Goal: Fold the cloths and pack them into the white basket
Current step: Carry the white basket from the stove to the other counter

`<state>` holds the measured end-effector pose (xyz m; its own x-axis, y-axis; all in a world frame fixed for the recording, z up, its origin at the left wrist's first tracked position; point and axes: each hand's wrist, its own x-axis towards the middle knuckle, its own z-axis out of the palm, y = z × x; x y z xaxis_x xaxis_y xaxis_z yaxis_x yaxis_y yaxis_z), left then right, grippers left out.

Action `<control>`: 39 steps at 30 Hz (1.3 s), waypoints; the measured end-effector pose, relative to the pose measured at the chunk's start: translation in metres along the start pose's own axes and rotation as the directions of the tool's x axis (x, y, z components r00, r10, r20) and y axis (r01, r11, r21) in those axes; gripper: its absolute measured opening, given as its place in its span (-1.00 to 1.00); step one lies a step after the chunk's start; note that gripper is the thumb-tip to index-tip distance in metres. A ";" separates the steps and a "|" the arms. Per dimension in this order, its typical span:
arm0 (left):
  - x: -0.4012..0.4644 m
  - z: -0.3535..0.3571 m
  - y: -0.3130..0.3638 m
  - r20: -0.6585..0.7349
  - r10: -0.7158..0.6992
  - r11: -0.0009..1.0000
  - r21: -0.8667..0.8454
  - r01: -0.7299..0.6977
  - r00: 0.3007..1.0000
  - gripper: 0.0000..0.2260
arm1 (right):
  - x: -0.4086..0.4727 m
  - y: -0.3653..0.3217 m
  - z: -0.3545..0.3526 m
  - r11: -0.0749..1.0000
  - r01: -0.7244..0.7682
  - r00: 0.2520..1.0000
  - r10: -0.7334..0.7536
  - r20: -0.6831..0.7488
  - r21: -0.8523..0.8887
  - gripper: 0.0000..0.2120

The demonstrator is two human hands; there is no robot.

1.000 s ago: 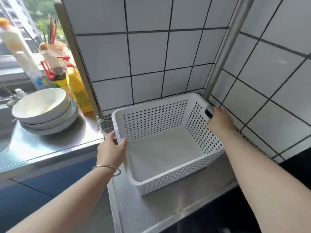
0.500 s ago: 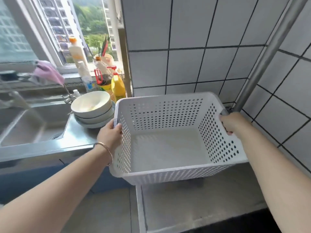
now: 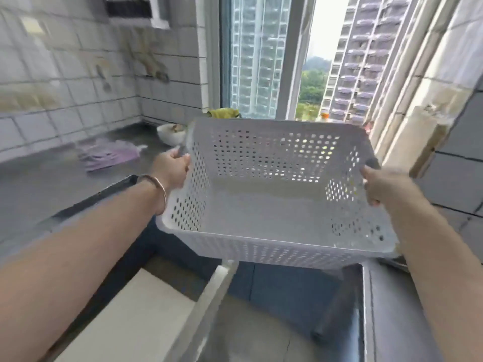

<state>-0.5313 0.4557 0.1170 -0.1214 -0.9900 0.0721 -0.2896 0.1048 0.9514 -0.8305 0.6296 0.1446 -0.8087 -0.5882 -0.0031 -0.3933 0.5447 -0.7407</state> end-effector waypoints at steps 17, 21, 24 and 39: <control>-0.041 -0.553 -0.227 -0.369 -0.202 0.978 -0.030 0.206 0.907 -0.73 | -0.308 -0.303 0.403 0.959 0.283 0.864 -0.257 0.433 0.006 -0.60; -0.044 -0.616 -0.270 -0.419 -0.302 0.952 -0.089 0.292 0.856 -0.75 | -0.340 -0.338 0.478 0.930 0.363 0.804 -0.285 0.522 -0.052 -0.66; -0.031 -0.657 -0.303 -0.502 -0.354 0.930 -0.102 0.353 0.789 -0.74 | -0.358 -0.377 0.540 0.909 0.414 0.762 -0.315 0.566 -0.051 -0.61; 0.118 -0.803 -0.394 -0.621 -0.480 0.857 -0.178 0.484 0.620 -0.95 | -0.358 -0.558 0.805 0.866 0.499 0.603 -0.328 0.727 -0.022 -0.60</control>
<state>0.3310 0.2221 -0.0086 0.6534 -0.7226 -0.2258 -0.1375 -0.4066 0.9032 0.0304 0.0552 0.0179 -0.0402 -0.9680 -0.2475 -0.7539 0.1920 -0.6283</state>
